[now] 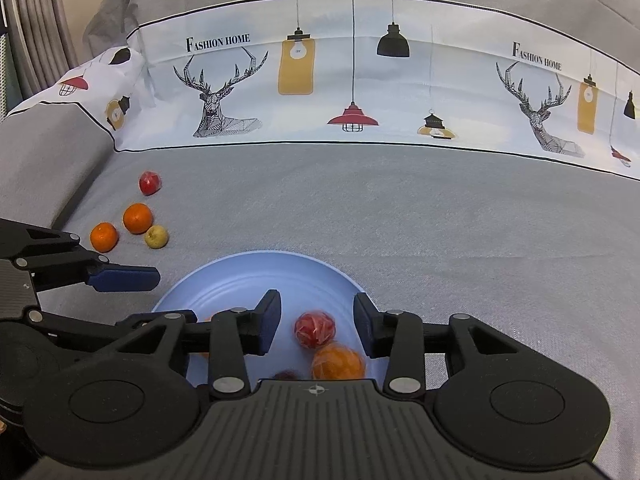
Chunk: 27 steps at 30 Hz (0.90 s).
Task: Organize fruits
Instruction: 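Move the left tool to a mandarin while the right tool moves to a yellow fruit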
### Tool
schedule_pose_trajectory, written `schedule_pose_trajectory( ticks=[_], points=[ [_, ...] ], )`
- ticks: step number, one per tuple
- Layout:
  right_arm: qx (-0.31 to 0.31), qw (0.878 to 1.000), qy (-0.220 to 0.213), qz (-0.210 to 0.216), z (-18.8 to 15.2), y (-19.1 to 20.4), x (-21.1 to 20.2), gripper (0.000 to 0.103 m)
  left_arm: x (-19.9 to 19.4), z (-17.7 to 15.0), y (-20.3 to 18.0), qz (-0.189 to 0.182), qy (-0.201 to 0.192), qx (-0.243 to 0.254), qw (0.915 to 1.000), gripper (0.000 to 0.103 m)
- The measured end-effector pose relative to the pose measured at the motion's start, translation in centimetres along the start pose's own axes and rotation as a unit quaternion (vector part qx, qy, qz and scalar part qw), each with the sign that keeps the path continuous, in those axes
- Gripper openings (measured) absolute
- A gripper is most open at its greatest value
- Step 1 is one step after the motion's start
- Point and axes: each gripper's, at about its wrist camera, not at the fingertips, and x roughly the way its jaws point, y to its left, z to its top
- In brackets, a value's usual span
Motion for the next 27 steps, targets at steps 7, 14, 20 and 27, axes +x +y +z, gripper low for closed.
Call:
schedule_pose_trajectory(
  ticks=[7, 14, 20, 27],
  points=[
    [0.000, 1.000, -0.003, -0.006, 0.1, 0.0, 0.0, 0.043, -0.2, 0.2, 0.7, 0.014, -0.012, -0.010, 0.9998, 0.038],
    [0.004, 1.000, -0.011, -0.015, 0.2, -0.1, -0.2, 0.043, -0.6, 0.6, 1.9, 0.034, -0.029, -0.027, 0.9986, 0.026],
    [0.005, 1.000, -0.016, -0.019, 0.2, -0.2, -0.3, 0.043, -1.6, 1.5, 4.0, 0.058, -0.054, -0.044, 0.9959, 0.026],
    [0.006, 1.000, -0.018, -0.019, 0.1, -0.1, -0.5, 0.043, -2.6, 3.2, 13.8, 0.071, -0.060, -0.159, 0.9828, 0.027]
  ],
)
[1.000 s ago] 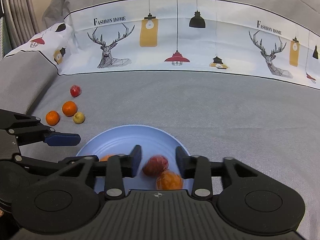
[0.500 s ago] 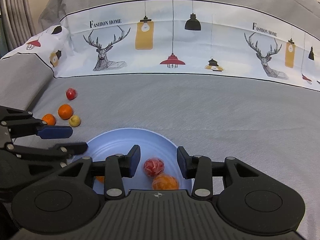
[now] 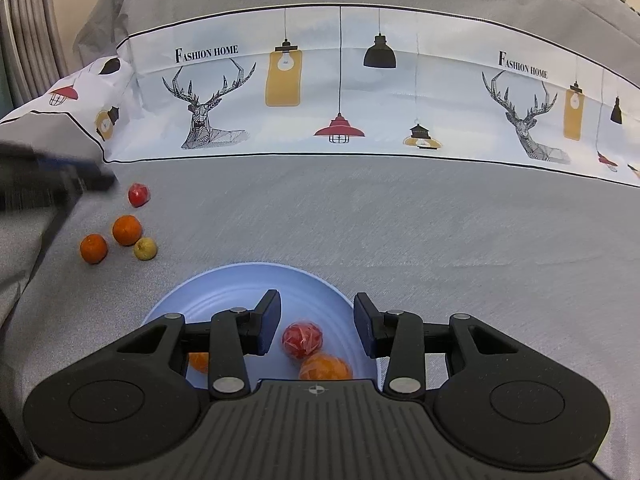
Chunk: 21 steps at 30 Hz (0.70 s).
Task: Organize fruits
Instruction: 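Move the left tool to a mandarin while the right tool moves to a yellow fruit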
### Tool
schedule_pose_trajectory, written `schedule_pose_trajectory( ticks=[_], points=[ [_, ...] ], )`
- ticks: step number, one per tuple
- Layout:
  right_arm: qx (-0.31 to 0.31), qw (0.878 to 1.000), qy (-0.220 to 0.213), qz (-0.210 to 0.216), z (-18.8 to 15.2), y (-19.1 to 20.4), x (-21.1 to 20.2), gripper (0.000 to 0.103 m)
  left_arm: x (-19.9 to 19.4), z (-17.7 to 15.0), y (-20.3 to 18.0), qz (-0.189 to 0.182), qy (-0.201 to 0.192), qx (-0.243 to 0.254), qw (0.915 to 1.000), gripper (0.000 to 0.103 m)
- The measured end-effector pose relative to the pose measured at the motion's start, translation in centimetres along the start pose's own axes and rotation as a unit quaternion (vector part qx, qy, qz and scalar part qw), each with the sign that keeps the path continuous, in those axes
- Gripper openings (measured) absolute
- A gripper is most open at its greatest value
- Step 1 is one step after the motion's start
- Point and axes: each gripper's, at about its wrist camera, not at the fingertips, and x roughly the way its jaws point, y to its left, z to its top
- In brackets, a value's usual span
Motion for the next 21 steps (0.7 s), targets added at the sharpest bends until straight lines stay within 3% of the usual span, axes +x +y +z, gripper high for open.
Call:
schedule_pose_trajectory(
  ticks=[3, 5, 6, 7, 8, 11, 17, 21],
  points=[
    [0.002, 1.000, -0.001, -0.001, 0.0, 0.0, 0.0, 0.043, 1.6, -0.3, 5.6, -0.003, 0.029, -0.123, 0.9920, 0.027],
    [0.002, 1.000, -0.002, 0.001, 0.1, 0.1, 0.0, 0.043, 2.6, -1.9, 7.7, 0.003, 0.052, -0.171, 0.9839, 0.026],
    [0.002, 1.000, -0.002, 0.001, 0.1, 0.2, 0.0, 0.043, 3.5, -2.6, 8.8, 0.009, 0.090, -0.208, 0.9739, 0.026],
    [0.002, 1.000, -0.002, 0.002, 0.1, 0.2, 0.0, 0.043, 3.8, -2.9, 9.8, 0.005, 0.098, -0.240, 0.9657, 0.026],
    [0.001, 1.000, -0.002, 0.004, 0.2, 0.3, 0.0, 0.043, 3.9, -2.8, 10.1, 0.005, 0.096, -0.246, 0.9646, 0.027],
    [-0.003, 1.000, -0.005, 0.013, 0.4, 0.8, 0.2, 0.043, 4.7, -2.5, 9.2, 0.014, 0.110, -0.213, 0.9706, 0.041],
    [-0.005, 1.000, 0.000, 0.030, 0.8, 2.1, 0.8, 0.043, 7.1, -2.7, 6.9, 0.043, 0.149, -0.149, 0.9766, 0.057],
    [-0.015, 0.999, 0.004, 0.045, 1.0, 3.5, 1.2, 0.043, 8.2, -3.6, 5.9, 0.063, 0.173, -0.107, 0.9769, 0.059]
  ],
)
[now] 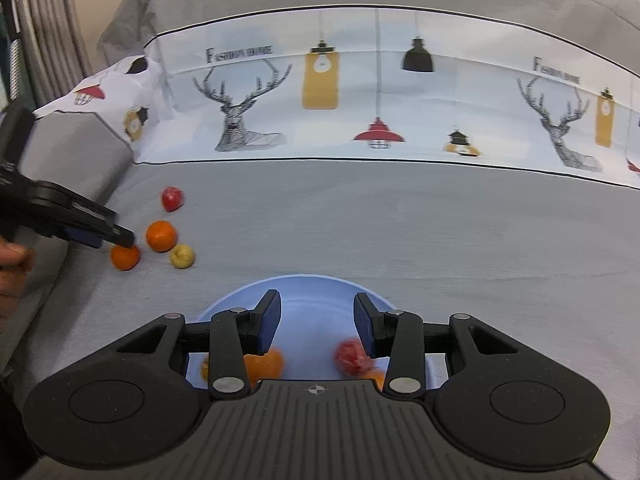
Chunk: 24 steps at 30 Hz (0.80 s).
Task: Organize fruits
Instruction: 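Move the left tool to a mandarin while the right tool moves to a yellow fruit, then grasp the mandarin with the left tool while the right tool grasps the yellow fruit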
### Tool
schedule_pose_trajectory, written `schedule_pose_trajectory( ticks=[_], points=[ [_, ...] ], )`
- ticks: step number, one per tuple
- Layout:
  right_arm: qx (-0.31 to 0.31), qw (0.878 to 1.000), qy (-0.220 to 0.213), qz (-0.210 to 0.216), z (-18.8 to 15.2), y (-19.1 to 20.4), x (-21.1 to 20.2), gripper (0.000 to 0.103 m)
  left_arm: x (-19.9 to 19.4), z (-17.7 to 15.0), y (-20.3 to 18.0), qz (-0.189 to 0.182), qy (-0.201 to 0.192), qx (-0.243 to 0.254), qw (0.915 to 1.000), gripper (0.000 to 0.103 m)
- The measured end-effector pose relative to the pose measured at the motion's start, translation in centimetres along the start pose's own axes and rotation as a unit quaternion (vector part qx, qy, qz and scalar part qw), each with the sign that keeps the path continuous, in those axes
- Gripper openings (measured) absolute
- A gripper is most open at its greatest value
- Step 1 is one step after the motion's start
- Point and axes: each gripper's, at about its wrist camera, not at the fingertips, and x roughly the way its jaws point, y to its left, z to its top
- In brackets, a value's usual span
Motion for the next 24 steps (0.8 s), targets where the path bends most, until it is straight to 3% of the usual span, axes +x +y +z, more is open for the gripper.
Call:
schedule_pose_trajectory(
  ticks=[6, 8, 10, 15, 17, 18, 24],
  points=[
    [-0.018, 1.000, 0.005, 0.024, 0.4, 2.2, 1.1, 0.044, 1.1, 0.0, -0.3, 0.010, 0.011, 0.020, 0.9997, 0.055],
    [-0.026, 0.999, 0.007, 0.029, 0.5, 3.0, 1.5, 0.045, 1.3, -0.1, -0.3, 0.013, 0.016, 0.025, 0.9995, 0.042],
    [-0.031, 0.999, 0.009, 0.034, 0.6, 3.5, 1.9, 0.045, 1.4, 0.0, -0.4, 0.009, 0.015, 0.024, 0.9996, 0.037],
    [-0.049, 0.998, -0.008, 0.038, 1.2, 4.9, 2.6, 0.045, 0.3, 0.2, 0.4, 0.029, -0.008, -0.003, 0.9995, 0.036],
    [-0.058, 0.997, -0.031, 0.042, 1.7, 5.4, 2.9, 0.034, 0.6, 0.2, 1.0, 0.033, 0.003, -0.020, 0.9993, 0.036],
    [-0.059, 0.996, -0.037, 0.048, 2.0, 5.7, 3.1, 0.023, 0.9, 0.2, 1.1, 0.032, 0.014, -0.024, 0.9991, 0.036],
    [-0.060, 0.994, -0.030, 0.086, 3.2, 7.4, 6.2, 0.023, 1.2, 0.3, 0.8, 0.036, 0.020, -0.025, 0.9989, 0.037]
  ],
)
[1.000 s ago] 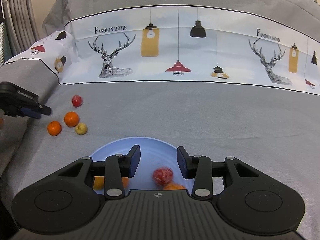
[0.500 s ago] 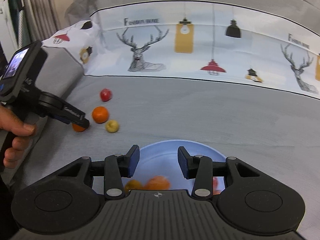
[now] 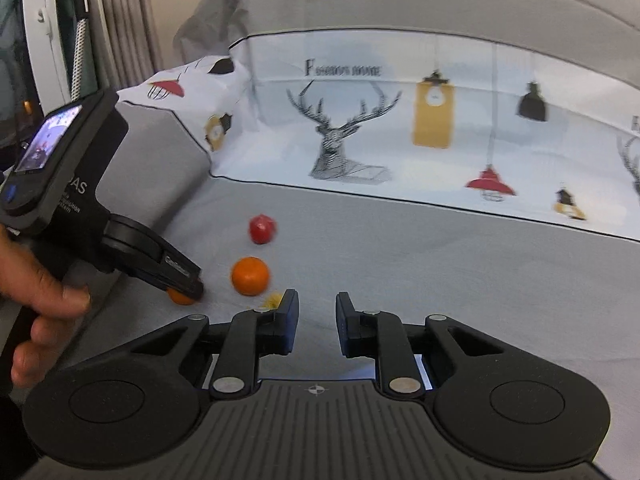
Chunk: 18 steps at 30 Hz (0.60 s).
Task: Organize fruits
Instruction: 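Grasp the mandarin with the left tool while the right tool grasps the yellow fruit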
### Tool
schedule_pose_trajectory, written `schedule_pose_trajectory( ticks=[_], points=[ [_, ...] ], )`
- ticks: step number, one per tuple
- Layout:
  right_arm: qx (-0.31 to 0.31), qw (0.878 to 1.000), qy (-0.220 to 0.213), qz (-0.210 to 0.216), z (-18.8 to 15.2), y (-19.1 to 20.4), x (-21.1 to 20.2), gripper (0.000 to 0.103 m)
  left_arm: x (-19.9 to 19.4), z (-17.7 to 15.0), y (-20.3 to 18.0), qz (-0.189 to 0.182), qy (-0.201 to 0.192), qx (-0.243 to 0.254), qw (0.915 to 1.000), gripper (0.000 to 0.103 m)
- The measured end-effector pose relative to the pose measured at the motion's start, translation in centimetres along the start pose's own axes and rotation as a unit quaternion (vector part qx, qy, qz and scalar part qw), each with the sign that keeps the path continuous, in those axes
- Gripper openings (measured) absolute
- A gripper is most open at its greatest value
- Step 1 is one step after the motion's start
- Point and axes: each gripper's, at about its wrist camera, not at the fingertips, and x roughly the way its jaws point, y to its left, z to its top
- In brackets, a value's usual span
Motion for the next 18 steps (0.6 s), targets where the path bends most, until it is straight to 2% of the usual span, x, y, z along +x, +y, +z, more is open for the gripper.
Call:
schedule_pose_trajectory(
  ticks=[2, 4, 7, 15, 17, 18],
  points=[
    [-0.005, 1.000, 0.009, 0.007, 0.2, 0.6, 1.6, 0.031, 0.1, 0.1, -0.1, 0.000, -0.001, -0.002, 1.0000, 0.037],
    [-0.009, 1.000, 0.016, 0.008, 0.4, 1.1, 2.9, 0.045, 0.1, 0.3, 0.1, -0.001, -0.001, -0.007, 1.0000, 0.037],
    [-0.011, 0.999, 0.040, 0.010, 0.7, 1.8, 5.1, 0.050, 0.1, 0.4, 0.2, -0.002, -0.003, -0.007, 1.0000, 0.037],
    [-0.027, 0.997, 0.077, 0.017, 0.9, 2.3, 8.1, 0.049, 0.5, 0.3, 0.1, 0.005, -0.001, -0.004, 1.0000, 0.037],
    [-0.027, 0.996, 0.087, 0.022, 0.7, 2.2, 8.3, 0.039, 0.5, 0.3, -0.1, 0.009, -0.002, 0.001, 1.0000, 0.037],
    [-0.024, 0.995, 0.091, 0.023, 0.6, 2.1, 8.4, 0.030, 0.5, 0.3, -0.1, 0.010, -0.003, 0.002, 0.9999, 0.037]
  ],
)
